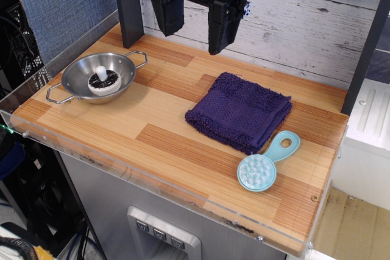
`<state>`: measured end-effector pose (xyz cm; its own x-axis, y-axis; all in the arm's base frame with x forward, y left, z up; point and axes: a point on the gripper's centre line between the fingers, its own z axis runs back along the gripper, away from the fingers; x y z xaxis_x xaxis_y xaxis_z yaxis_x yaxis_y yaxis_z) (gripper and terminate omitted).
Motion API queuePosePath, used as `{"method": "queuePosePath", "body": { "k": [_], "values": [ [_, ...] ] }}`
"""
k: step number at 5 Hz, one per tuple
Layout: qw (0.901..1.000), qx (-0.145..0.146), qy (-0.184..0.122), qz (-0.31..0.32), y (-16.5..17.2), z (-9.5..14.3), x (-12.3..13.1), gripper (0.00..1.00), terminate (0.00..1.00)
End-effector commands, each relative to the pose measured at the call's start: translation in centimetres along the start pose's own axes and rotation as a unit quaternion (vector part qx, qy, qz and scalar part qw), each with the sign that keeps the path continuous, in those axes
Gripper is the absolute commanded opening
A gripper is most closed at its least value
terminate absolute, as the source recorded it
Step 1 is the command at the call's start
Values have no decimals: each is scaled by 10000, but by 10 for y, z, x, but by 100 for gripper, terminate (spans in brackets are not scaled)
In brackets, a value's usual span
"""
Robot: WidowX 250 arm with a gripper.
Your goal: Take the black and white object from the pot and place it on the purple cloth in the table.
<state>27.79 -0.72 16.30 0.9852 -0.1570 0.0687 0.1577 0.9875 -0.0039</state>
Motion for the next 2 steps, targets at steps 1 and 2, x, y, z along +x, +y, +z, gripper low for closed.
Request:
{"method": "queuePosePath", "body": {
  "k": [1,2],
  "values": [
    [10000,0,0,0,0,0,0,100,0],
    [9997,-7,10,229,18,1,1,100,0]
  ]
}}
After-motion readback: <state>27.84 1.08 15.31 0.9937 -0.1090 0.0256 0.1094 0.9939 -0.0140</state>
